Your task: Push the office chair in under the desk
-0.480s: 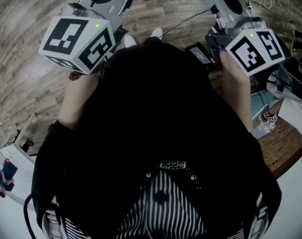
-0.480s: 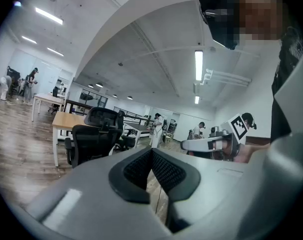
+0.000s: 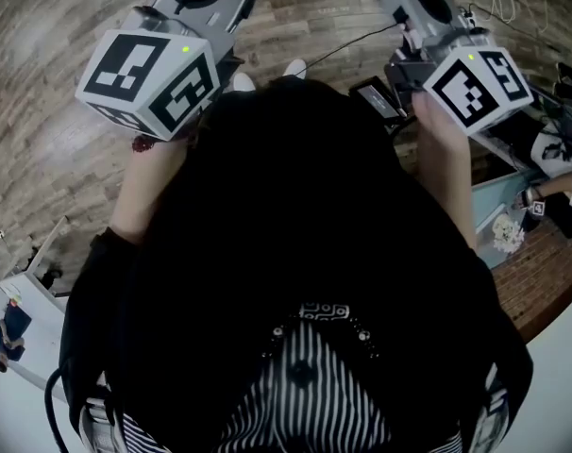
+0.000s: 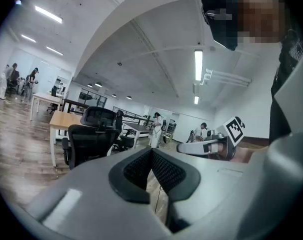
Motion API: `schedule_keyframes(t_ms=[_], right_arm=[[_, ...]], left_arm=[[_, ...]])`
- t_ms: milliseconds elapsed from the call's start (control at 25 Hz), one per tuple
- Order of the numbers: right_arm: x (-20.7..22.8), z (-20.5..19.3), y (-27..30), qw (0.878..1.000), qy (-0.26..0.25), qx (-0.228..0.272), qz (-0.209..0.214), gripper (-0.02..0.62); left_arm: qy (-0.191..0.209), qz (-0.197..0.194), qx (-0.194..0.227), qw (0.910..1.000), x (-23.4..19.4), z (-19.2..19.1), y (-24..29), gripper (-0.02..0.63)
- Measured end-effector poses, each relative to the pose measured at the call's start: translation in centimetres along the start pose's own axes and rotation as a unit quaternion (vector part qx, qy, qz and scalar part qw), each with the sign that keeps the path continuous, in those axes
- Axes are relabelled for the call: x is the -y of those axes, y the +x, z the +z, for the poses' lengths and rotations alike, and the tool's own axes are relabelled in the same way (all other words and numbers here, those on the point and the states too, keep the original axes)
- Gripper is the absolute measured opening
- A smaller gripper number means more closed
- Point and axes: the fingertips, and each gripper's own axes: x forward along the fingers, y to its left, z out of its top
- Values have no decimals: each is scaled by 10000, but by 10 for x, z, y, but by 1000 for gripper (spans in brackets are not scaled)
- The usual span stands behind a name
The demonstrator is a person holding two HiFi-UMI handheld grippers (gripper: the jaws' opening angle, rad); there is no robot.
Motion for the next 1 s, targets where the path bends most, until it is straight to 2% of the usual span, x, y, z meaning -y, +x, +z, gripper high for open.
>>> schedule_keyframes(t_ms=[280, 480, 680, 800, 1000], right_arm=[[30, 2, -3, 9993, 193, 127, 283, 0], [66, 16, -28, 9983, 454, 90, 358, 0], [93, 13, -39, 9973, 573, 113, 450, 0], [104, 19, -42, 9969, 634, 198, 411, 1], [114, 24, -36, 9967, 678, 251, 359, 0]], left_arm=[[98, 72, -66, 9999, 6, -7, 32, -2], [117, 107, -7, 9999, 35, 10, 65, -2], [134, 133, -130, 9997, 49, 2, 84, -3], [140, 144, -237, 9995, 51, -1, 92, -3], [416, 391, -369, 9977, 35, 4, 106, -3]])
